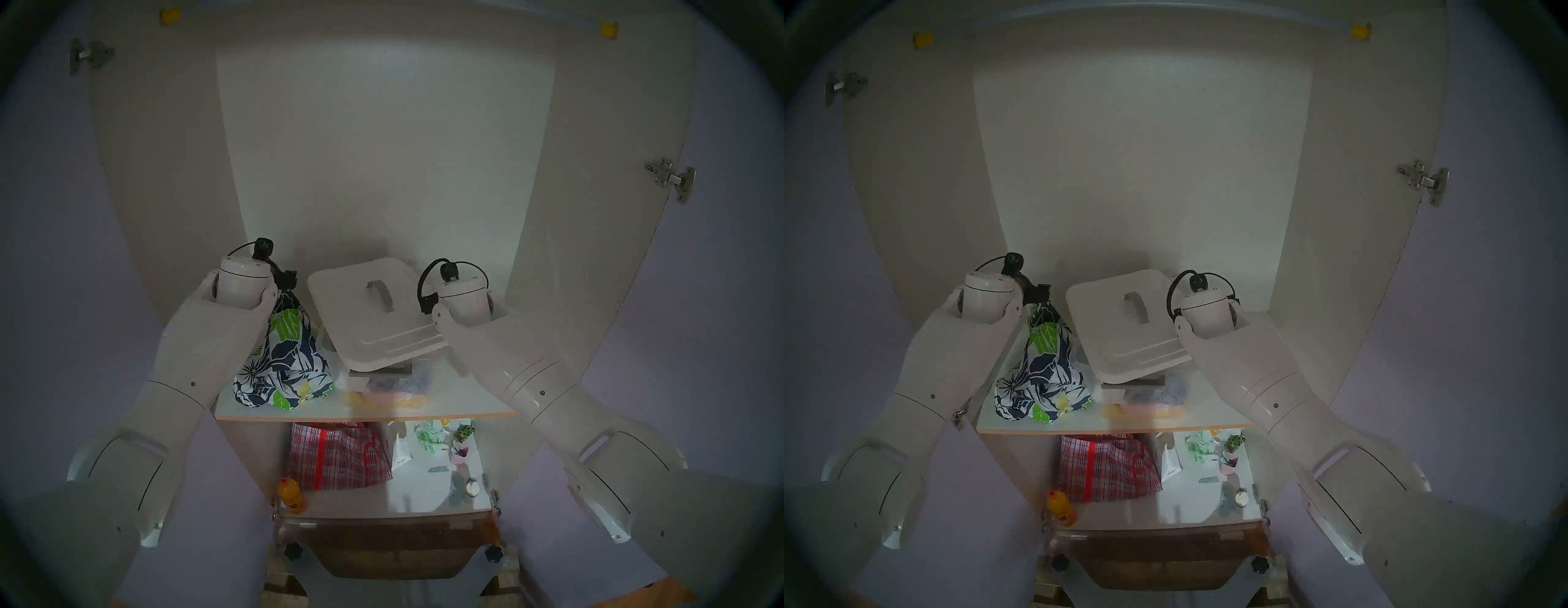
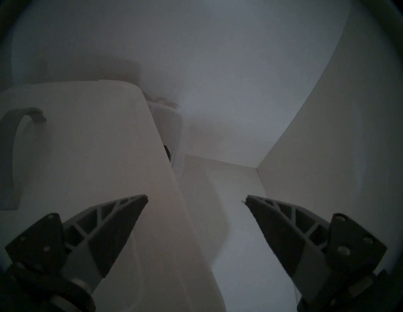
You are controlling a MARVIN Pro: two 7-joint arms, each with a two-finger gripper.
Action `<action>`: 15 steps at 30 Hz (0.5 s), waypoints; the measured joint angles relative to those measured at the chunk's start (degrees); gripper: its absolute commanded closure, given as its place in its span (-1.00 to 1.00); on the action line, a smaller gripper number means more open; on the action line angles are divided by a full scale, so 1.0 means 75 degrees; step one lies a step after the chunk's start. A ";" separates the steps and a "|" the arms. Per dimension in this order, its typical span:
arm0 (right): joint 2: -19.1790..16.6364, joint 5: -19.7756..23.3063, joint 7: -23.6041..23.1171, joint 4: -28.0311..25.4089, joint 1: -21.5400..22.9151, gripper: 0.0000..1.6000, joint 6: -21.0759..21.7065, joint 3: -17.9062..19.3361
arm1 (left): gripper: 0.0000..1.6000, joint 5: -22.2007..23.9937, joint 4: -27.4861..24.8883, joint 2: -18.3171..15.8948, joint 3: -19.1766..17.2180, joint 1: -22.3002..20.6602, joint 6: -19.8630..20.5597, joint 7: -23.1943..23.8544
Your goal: Take clothing out of the storage bin and put the lid back on the bin
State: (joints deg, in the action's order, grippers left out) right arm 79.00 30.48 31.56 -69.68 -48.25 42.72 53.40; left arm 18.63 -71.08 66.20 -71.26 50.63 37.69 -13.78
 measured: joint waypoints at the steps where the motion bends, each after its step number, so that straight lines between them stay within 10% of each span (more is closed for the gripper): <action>1: -0.0037 0.0000 0.0037 -0.0097 -0.0072 -1.00 0.0063 -0.0025 | -1.00 0.0000 -0.0001 0.0000 0.0000 0.0000 0.0000 0.0000; 15: -0.0021 0.0011 0.0671 -0.1469 -0.1016 -1.00 0.0580 0.0239 | -1.00 0.0001 -0.0002 0.0002 0.0000 0.0000 0.0001 0.0000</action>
State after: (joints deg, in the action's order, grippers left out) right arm 78.83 30.56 36.60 -80.69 -55.86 47.07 55.19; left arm 18.64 -71.10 66.21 -71.26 50.63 37.70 -13.78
